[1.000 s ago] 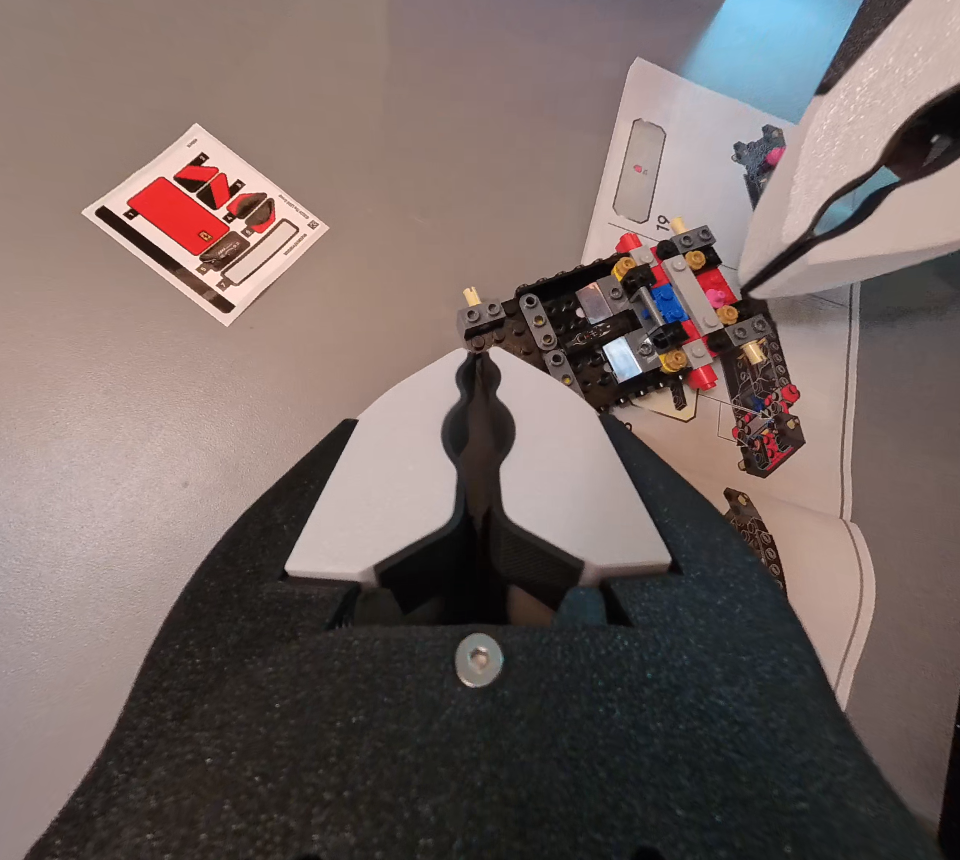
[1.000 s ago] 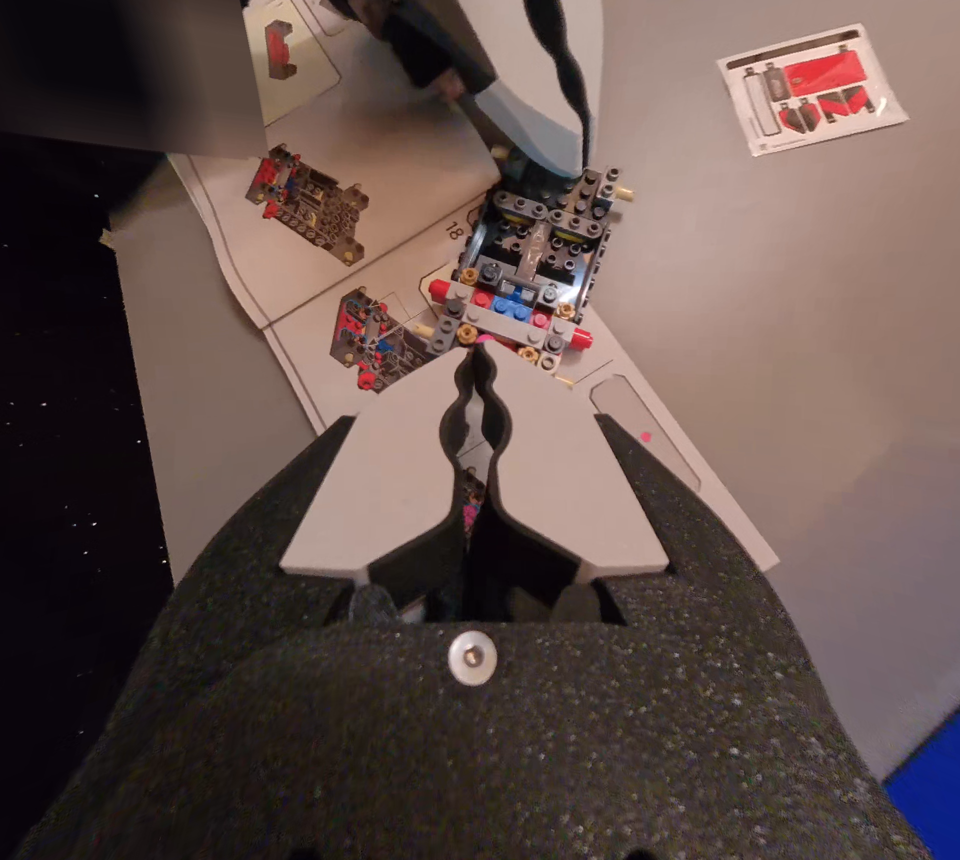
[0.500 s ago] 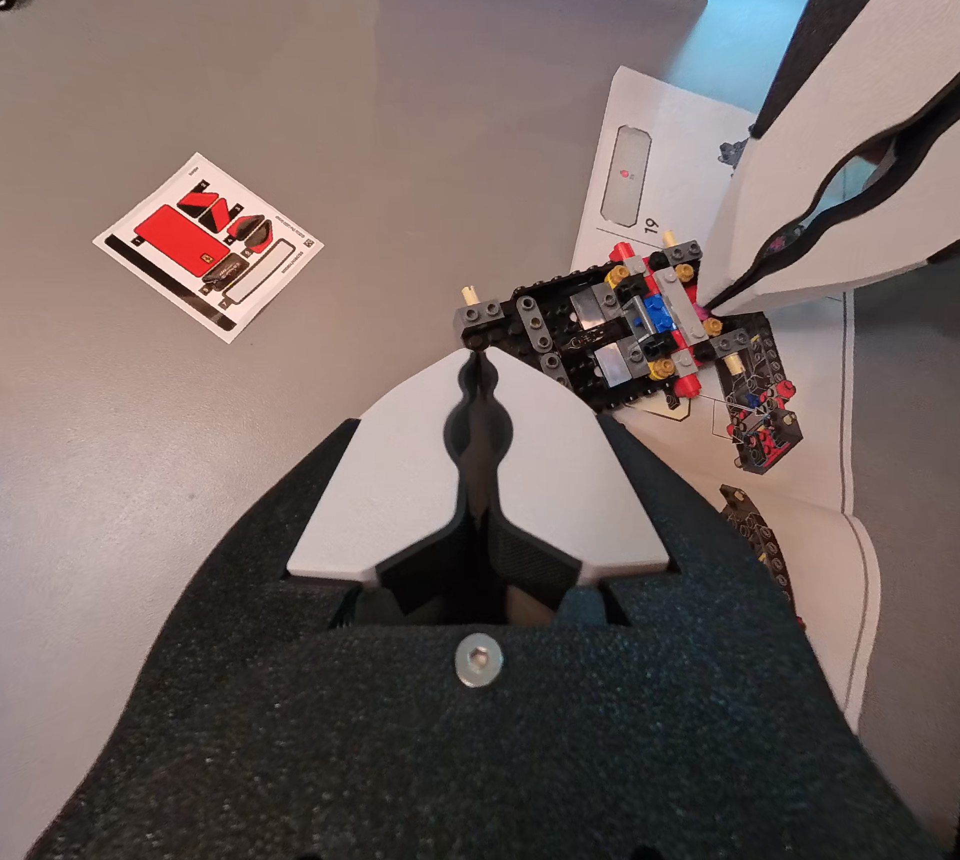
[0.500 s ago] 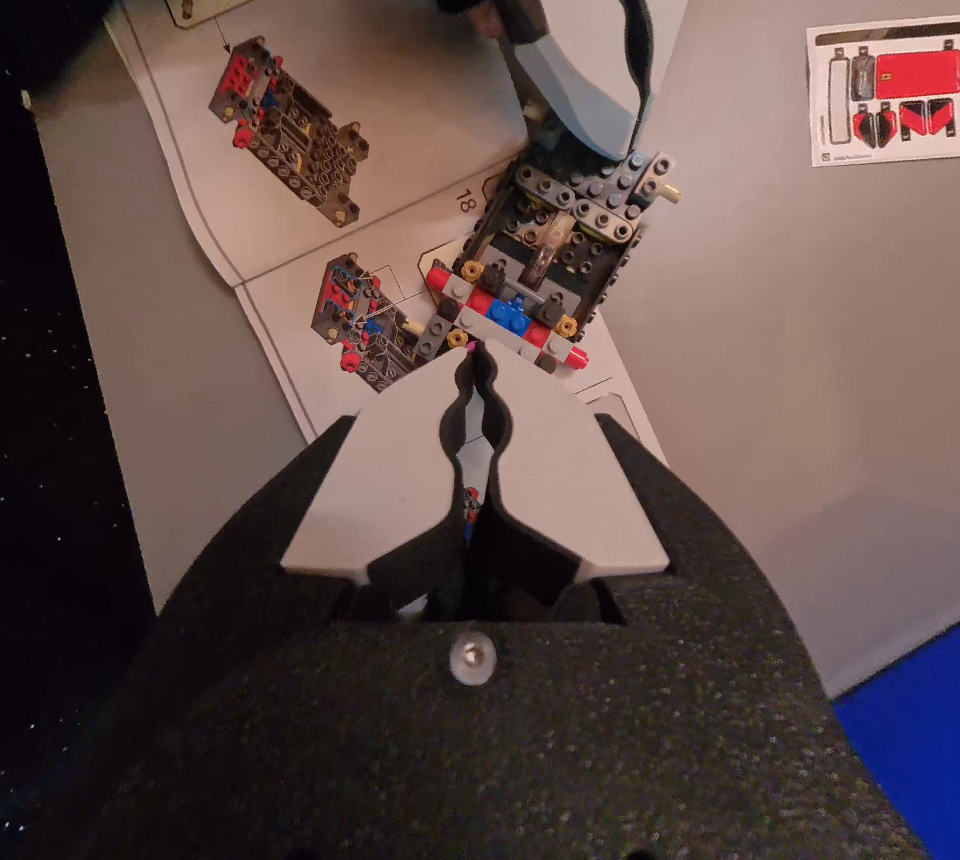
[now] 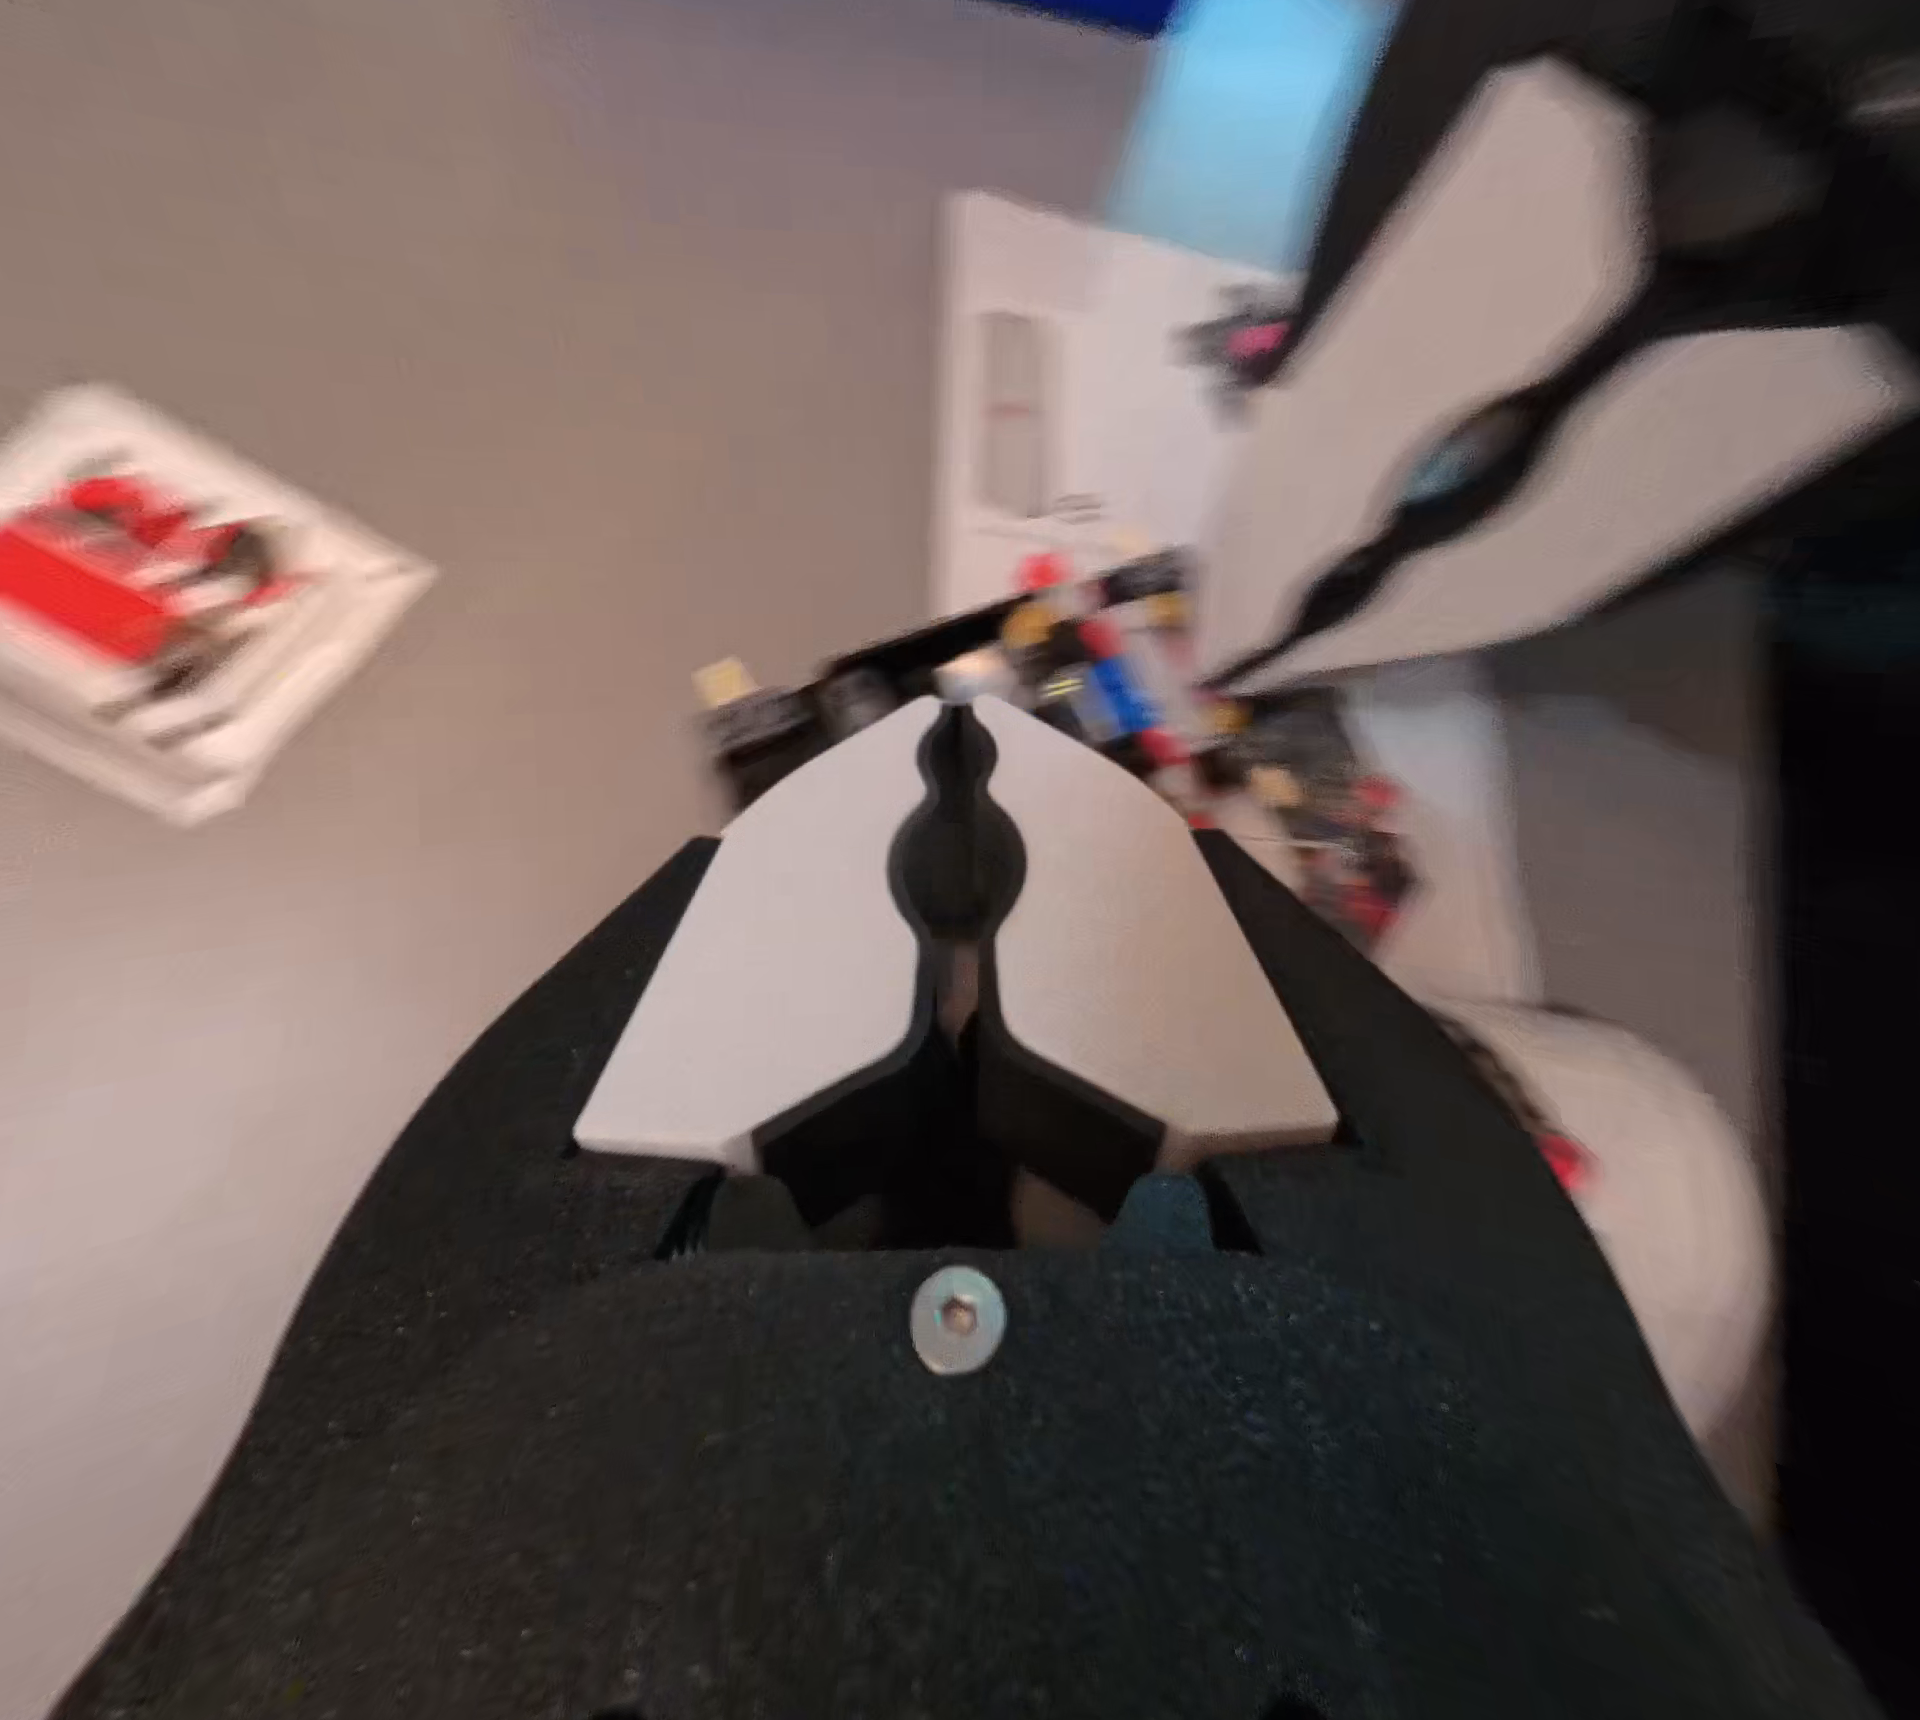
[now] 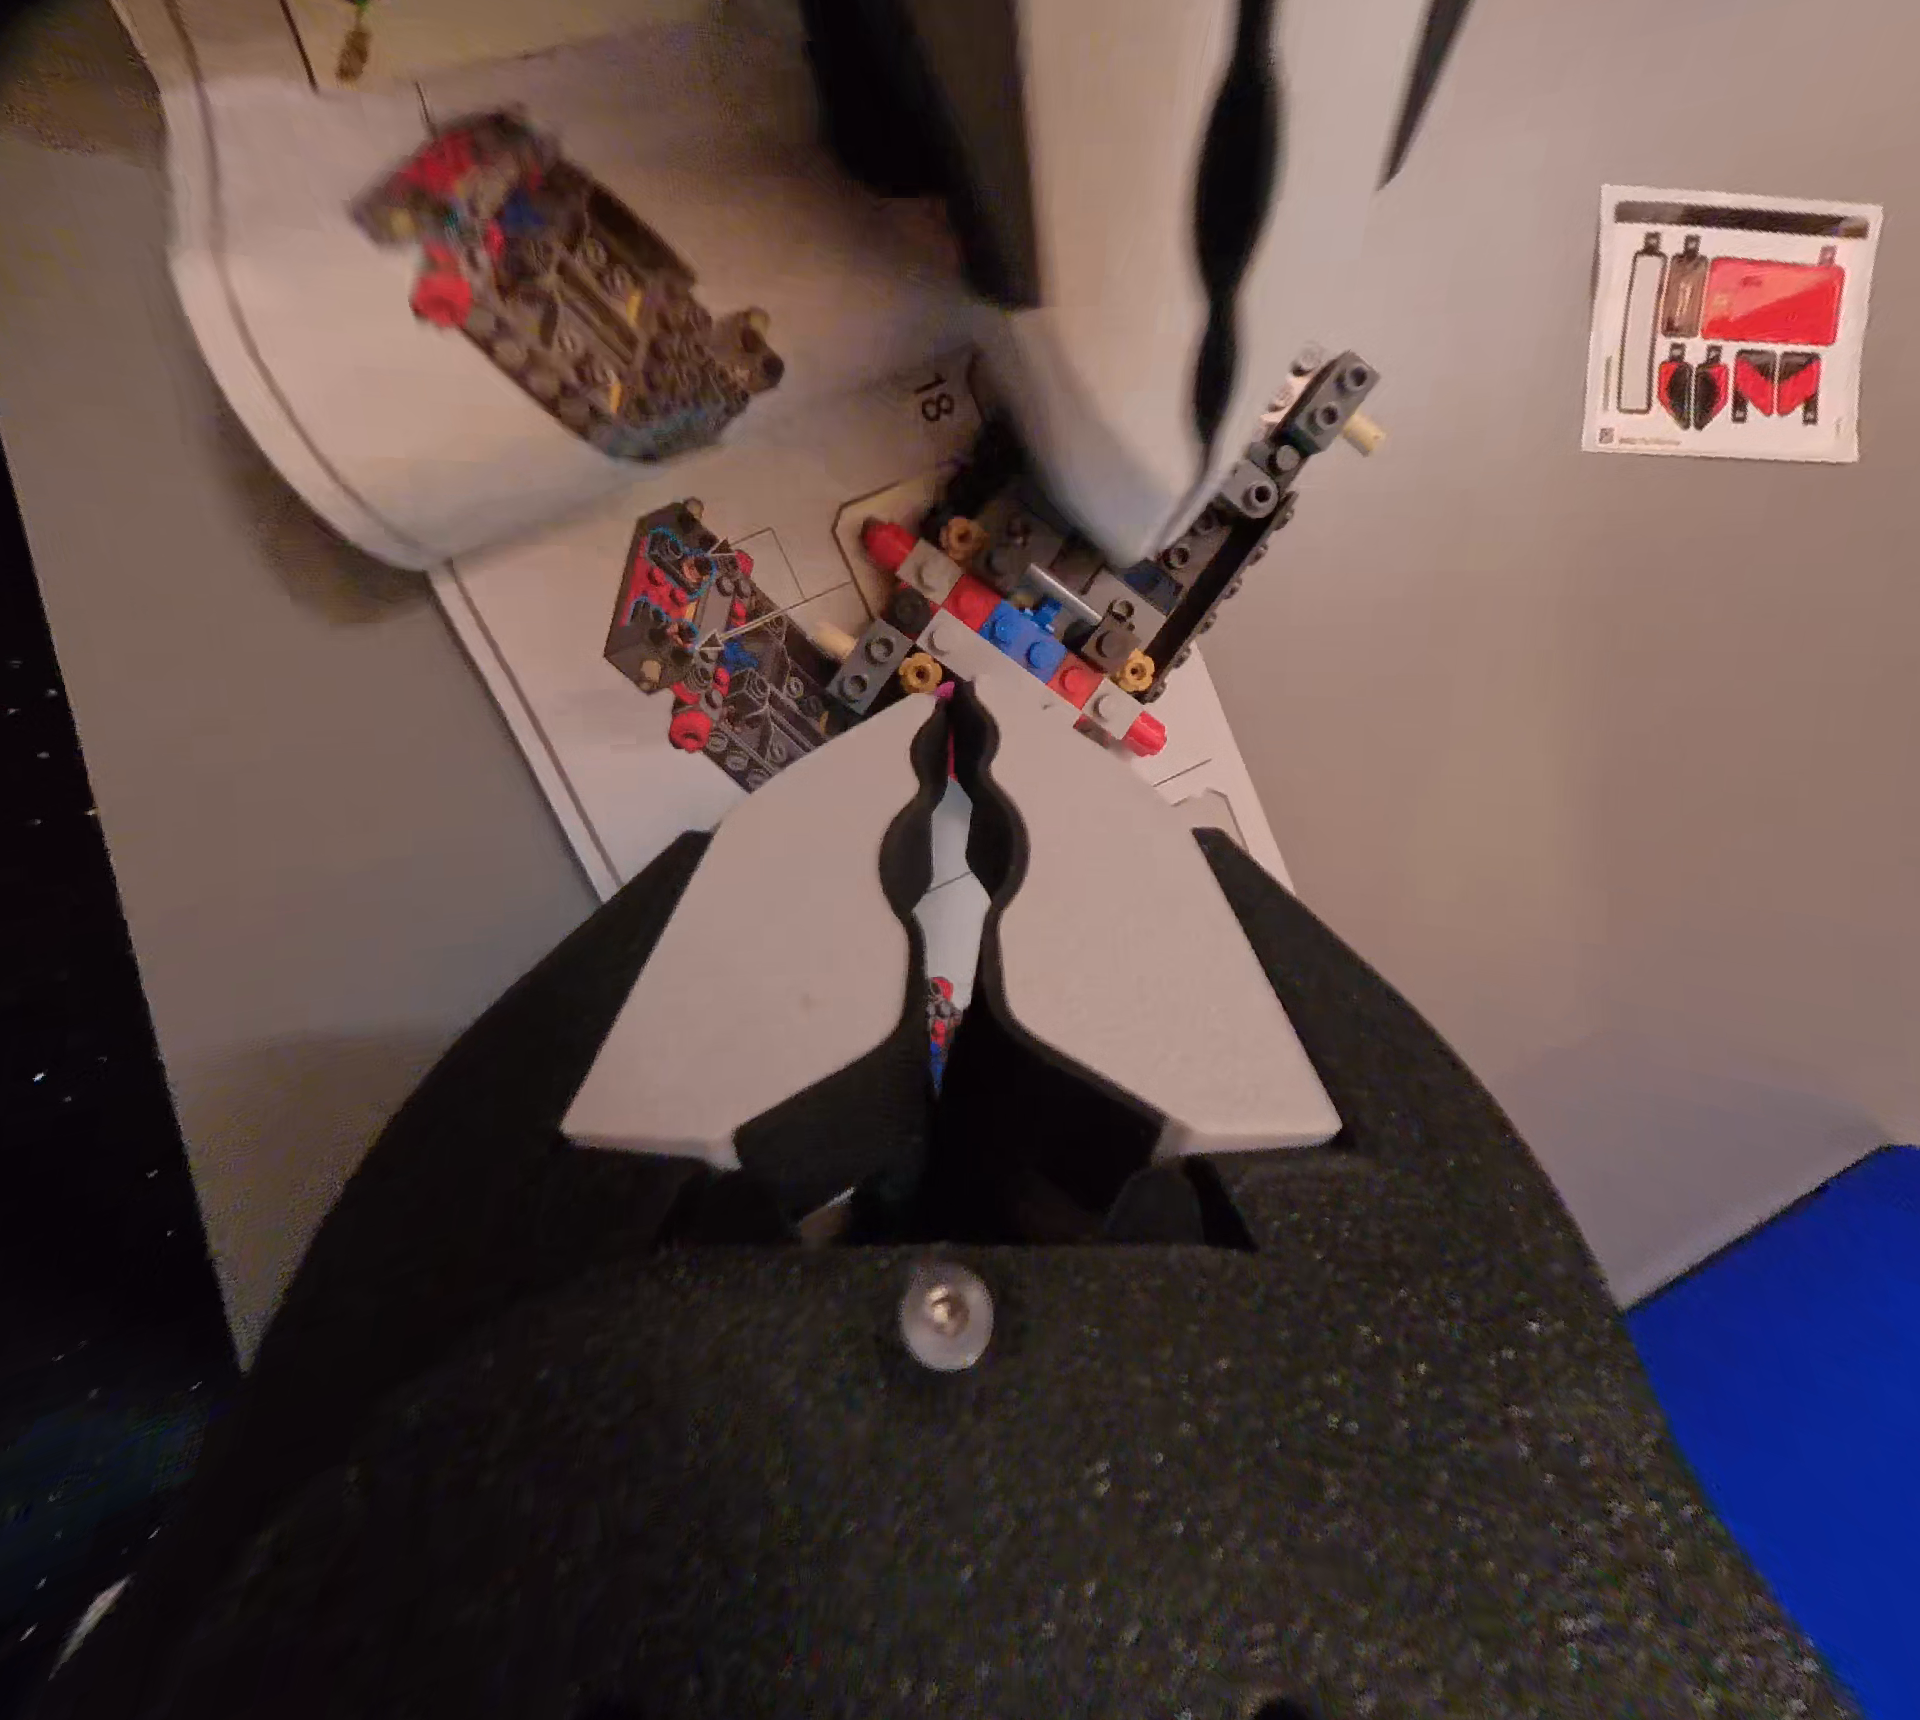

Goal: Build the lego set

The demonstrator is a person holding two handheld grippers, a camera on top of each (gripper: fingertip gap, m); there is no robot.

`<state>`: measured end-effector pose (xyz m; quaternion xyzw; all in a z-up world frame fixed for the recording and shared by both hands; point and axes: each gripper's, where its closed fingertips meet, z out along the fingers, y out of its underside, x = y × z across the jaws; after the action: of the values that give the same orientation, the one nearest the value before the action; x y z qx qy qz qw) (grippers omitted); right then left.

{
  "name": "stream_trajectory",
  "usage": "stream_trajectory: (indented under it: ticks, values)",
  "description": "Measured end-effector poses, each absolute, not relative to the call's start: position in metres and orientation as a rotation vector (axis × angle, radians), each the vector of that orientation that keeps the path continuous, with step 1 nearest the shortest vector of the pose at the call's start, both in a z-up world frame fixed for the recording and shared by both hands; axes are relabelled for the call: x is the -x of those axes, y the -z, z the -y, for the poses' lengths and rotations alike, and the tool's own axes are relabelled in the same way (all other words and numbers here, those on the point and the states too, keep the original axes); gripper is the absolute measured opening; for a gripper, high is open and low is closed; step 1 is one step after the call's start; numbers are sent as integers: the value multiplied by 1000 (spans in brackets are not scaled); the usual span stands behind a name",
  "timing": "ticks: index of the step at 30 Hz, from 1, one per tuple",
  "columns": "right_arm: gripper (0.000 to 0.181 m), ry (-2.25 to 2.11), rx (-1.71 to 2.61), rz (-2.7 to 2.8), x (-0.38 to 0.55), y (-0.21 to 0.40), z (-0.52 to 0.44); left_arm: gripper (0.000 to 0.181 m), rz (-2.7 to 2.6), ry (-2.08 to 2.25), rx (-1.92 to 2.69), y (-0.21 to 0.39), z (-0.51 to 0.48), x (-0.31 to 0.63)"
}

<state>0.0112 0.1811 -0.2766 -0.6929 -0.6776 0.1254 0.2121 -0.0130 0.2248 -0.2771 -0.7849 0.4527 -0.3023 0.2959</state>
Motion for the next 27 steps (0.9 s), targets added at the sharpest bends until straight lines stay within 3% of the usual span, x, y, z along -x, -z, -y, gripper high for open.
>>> stream_trajectory:
  ticks: [6,7,13,17,19,21,27]
  values:
    - [1,-445,1917,1861,-16,274,-180,4,-1036,770,2054,264,-242,46]
    - [8,-461,1911,1839,-16,270,-182,5,-1036,761,2067,265,-241,51]
    - [9,-539,1880,1778,-21,262,-175,2,-1209,684,2222,290,-215,75]
    - [31,-463,1889,1781,-26,274,-170,4,-1230,475,2363,290,-210,104]
    - [23,-463,1878,1748,-29,274,-170,4,-1200,280,2358,281,-221,117]
    - [3,-526,1871,1694,-28,270,-168,4,-1193,255,2233,262,-235,99]
    - [0,-603,1869,1606,-23,272,-173,0,-1263,183,2265,293,-265,77]
